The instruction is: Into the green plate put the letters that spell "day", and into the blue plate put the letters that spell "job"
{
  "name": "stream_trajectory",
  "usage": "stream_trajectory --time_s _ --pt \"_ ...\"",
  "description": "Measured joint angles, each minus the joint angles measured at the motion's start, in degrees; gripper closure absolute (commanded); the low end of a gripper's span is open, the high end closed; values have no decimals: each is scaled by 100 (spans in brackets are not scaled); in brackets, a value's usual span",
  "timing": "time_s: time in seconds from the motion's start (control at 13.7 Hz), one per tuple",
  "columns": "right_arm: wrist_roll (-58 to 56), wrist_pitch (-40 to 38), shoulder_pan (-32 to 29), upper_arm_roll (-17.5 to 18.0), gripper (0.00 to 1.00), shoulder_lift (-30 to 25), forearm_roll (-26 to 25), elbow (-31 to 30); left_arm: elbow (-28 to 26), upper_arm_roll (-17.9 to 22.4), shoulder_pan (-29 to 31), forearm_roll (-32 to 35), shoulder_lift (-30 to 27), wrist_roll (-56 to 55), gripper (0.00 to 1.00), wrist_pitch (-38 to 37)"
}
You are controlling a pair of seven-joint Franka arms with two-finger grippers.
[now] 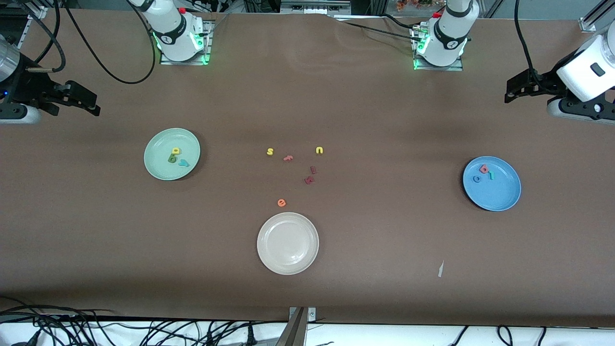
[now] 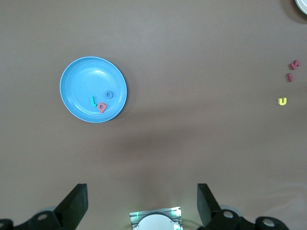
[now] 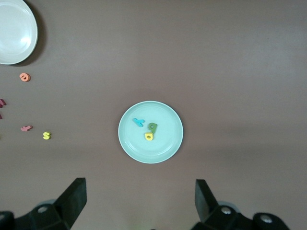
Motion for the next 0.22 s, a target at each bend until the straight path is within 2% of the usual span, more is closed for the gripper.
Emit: stream_trajectory --time_s 0.22 --pt "0 -2 0 0 0 2 0 0 1 16 8 0 0 -18 0 0"
